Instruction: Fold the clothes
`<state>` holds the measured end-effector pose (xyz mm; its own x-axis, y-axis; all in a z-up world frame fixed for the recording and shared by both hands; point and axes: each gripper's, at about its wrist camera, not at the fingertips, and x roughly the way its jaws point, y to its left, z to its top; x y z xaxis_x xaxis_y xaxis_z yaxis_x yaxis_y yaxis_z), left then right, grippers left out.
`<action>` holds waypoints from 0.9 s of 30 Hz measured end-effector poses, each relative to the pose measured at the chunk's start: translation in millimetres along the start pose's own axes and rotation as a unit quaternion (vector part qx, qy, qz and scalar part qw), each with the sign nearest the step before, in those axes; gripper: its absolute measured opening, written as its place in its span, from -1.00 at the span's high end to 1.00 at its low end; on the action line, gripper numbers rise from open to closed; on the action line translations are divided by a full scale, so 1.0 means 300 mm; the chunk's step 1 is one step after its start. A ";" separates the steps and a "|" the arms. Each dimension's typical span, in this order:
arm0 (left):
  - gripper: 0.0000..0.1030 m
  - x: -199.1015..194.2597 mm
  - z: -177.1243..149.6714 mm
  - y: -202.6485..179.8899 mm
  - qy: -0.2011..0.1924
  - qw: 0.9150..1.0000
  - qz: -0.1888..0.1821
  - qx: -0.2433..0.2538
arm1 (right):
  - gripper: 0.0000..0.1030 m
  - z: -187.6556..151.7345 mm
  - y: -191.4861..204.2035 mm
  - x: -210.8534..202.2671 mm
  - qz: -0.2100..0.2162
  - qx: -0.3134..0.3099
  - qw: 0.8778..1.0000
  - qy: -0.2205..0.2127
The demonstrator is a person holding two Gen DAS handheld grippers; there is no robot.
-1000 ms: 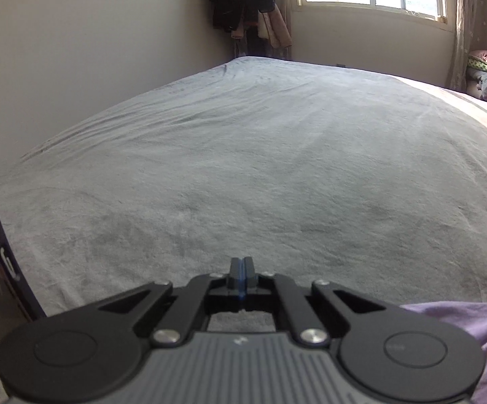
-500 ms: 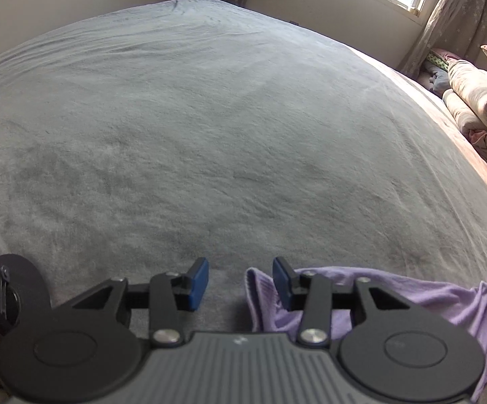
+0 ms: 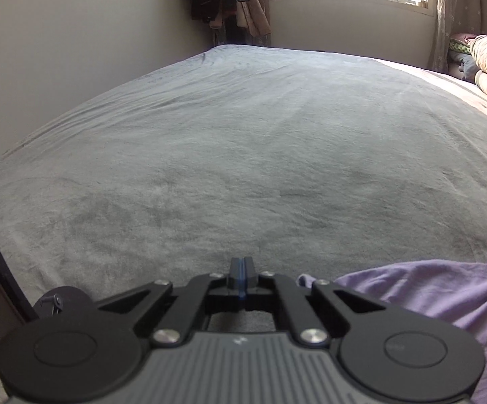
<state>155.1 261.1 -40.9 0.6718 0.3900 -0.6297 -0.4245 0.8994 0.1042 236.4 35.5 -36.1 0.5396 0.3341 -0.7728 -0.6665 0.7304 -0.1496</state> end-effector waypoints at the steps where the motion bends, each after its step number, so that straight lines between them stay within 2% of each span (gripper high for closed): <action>1: 1.00 -0.002 -0.003 0.002 -0.006 1.000 0.007 0.001 | 0.94 0.008 0.007 -0.001 -0.012 -0.006 1.000 -0.007; 6: 1.00 0.006 0.029 0.078 0.011 0.997 -0.047 -0.058 | 0.95 0.057 -0.013 -0.010 -0.042 0.011 0.998 -0.044; 8: 0.94 0.009 0.042 0.107 0.019 0.994 -0.070 -0.082 | 0.95 0.067 -0.016 -0.001 -0.051 0.009 0.997 -0.048; 9: 0.78 0.014 0.045 0.115 0.031 0.992 -0.086 -0.092 | 0.95 0.070 -0.014 0.004 -0.055 0.006 0.997 -0.048; 10: 0.44 0.020 0.045 0.122 0.042 0.988 -0.100 -0.105 | 0.95 0.071 -0.011 0.009 -0.056 0.004 0.997 -0.046; 12: 0.12 0.029 0.044 0.127 0.056 0.984 -0.122 -0.118 | 0.95 0.067 -0.003 0.020 -0.054 0.001 0.998 -0.040; 13: 0.11 0.032 0.044 0.125 0.060 0.982 -0.130 -0.119 | 0.95 0.063 0.001 0.025 -0.052 0.000 0.998 -0.037; 17: 0.09 0.025 0.050 0.091 0.064 0.986 -0.124 -0.097 | 0.95 0.043 0.012 0.036 -0.050 -0.001 0.998 -0.025; 21: 0.08 0.013 0.068 0.110 0.076 0.981 -0.141 -0.113 | 0.94 0.030 0.005 0.036 -0.045 0.008 0.999 -0.021; 27: 0.05 0.016 0.065 0.080 0.098 0.975 -0.178 -0.095 | 0.94 0.030 -0.002 0.034 -0.039 0.010 0.999 -0.015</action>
<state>159.9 288.3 -26.4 0.6764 -0.0009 -0.7365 -0.3041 0.9105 -0.2803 247.0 44.0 -38.5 0.6049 0.2934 -0.7402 -0.6117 0.7664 -0.1961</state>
